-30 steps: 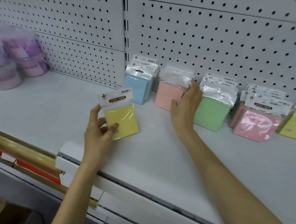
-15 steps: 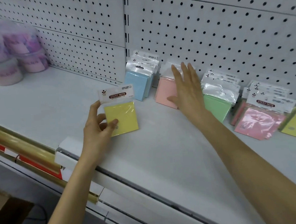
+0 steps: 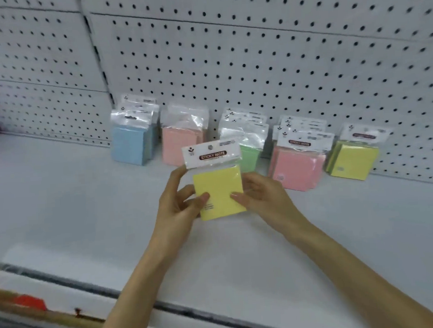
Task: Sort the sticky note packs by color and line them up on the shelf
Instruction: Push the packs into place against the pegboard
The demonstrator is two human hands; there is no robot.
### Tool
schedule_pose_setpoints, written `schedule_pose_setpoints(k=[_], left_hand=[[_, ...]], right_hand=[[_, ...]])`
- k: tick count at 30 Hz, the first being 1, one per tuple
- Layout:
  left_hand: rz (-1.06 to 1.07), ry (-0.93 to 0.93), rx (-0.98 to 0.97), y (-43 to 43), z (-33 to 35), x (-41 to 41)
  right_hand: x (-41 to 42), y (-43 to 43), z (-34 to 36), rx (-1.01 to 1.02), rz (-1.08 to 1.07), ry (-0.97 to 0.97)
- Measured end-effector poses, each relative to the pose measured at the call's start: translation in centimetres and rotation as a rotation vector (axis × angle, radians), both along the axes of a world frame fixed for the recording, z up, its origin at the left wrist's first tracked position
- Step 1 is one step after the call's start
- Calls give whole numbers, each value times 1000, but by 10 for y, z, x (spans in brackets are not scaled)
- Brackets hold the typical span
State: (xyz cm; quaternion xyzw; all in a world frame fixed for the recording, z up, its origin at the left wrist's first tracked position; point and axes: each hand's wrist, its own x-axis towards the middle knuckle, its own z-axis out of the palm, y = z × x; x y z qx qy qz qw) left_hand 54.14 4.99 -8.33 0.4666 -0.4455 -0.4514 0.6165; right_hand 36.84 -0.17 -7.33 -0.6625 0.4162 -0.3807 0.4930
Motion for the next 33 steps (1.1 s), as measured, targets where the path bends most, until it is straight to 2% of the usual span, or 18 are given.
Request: schedule_pose_setpoints(k=[4, 8, 11, 15, 21, 29, 33], left_hand=[[-165, -171, -2, -30, -3, -74], [-83, -567, -138, -56, -9, -129], [-82, -700, -200, -74, -11, -154], [-46, -686, -131, -90, -25, -162], [-40, -598, -127, -93, -33, -155], [-65, -706, -189, -92, -34, -157], [-70, -812, -200, -89, -31, -157]], right_hand=[[-84, 5, -7, 53, -192, -62], [-171, 6, -17, -7, -356, 36], [-229, -1, -23, -15, -520, 71], [-262, -20, -28, -97, -609, 192], [-250, -61, -34, -184, -651, 298], [-248, -78, -40, -230, -742, 523], [-251, -80, -41, -202, -722, 528]])
